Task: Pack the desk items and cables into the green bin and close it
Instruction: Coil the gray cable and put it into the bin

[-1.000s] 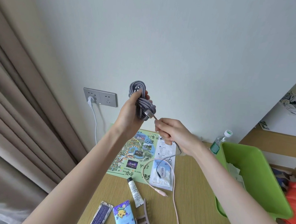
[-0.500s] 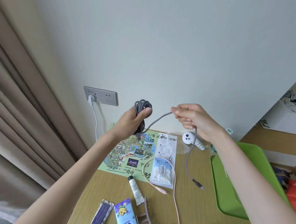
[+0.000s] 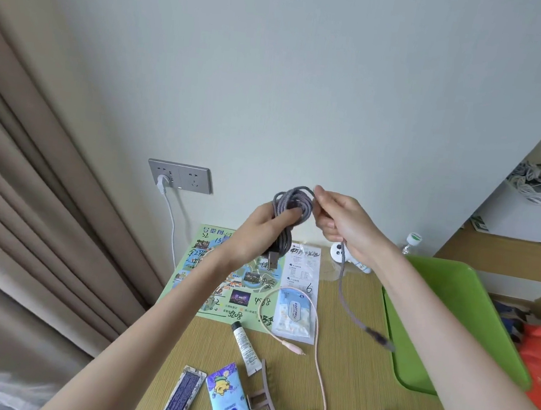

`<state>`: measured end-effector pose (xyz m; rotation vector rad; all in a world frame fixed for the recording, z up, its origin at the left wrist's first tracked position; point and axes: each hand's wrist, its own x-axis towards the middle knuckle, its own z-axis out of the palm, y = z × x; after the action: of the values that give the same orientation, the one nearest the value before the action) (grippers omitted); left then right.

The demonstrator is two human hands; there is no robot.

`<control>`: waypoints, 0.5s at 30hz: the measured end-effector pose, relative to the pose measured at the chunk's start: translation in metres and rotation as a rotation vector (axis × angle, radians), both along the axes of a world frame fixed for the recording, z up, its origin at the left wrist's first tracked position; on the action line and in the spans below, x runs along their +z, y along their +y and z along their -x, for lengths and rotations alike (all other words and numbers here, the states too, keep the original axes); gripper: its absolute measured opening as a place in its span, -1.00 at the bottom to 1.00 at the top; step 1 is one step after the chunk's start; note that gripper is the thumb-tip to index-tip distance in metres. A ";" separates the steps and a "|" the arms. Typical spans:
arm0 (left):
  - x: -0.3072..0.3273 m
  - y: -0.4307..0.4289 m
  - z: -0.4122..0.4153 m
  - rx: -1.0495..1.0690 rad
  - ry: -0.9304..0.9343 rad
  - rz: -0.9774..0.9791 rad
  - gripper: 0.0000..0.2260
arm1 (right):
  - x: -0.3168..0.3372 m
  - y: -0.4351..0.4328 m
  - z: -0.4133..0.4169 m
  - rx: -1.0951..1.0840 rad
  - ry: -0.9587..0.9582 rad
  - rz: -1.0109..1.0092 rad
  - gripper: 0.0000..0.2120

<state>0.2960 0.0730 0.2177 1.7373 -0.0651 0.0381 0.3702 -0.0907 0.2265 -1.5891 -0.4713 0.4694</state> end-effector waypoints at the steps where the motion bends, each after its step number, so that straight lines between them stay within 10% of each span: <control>1: 0.002 -0.001 0.000 0.029 -0.007 0.038 -0.79 | -0.003 0.001 0.001 0.023 0.004 -0.008 -0.65; 15: 0.010 0.000 -0.009 0.268 -0.029 0.259 -0.72 | -0.016 0.023 0.021 0.181 -0.015 0.142 -0.63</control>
<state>0.3045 0.0727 0.2273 1.4769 0.1460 0.2579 0.3493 -0.0673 0.2105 -1.6950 -0.6075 0.6402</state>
